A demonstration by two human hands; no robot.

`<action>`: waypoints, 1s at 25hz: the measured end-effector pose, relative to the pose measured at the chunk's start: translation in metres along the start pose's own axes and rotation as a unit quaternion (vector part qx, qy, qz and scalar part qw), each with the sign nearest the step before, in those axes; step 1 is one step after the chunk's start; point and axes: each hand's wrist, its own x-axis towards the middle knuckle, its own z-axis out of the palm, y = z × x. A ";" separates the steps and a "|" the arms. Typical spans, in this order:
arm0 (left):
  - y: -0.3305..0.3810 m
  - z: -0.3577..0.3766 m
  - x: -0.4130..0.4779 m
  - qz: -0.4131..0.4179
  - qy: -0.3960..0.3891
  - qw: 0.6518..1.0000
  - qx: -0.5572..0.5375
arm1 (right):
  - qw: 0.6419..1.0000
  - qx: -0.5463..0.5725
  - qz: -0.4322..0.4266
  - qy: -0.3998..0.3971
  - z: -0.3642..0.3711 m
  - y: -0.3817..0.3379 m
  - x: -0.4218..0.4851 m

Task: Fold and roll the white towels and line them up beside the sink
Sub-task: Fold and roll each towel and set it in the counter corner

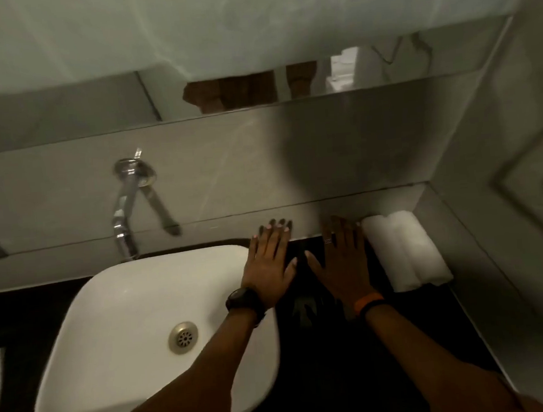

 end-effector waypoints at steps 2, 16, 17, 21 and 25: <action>-0.044 -0.021 -0.033 -0.029 -0.013 0.999 0.036 | 0.999 0.021 -0.037 -0.002 0.003 -0.053 0.001; -0.435 -0.144 -0.375 -0.295 -0.014 0.954 0.061 | 0.961 0.130 -0.212 -0.119 0.105 -0.577 -0.068; -0.452 -0.142 -0.400 -0.321 -0.022 0.945 0.054 | 0.955 0.142 -0.217 -0.141 0.115 -0.603 -0.078; -0.492 -0.120 -0.483 -0.492 -0.063 0.868 0.016 | 0.923 0.201 -0.171 -0.279 0.157 -0.670 -0.120; -0.496 -0.096 -0.517 -0.606 -0.051 0.778 -0.160 | 0.882 0.213 -0.088 -0.410 0.188 -0.695 -0.163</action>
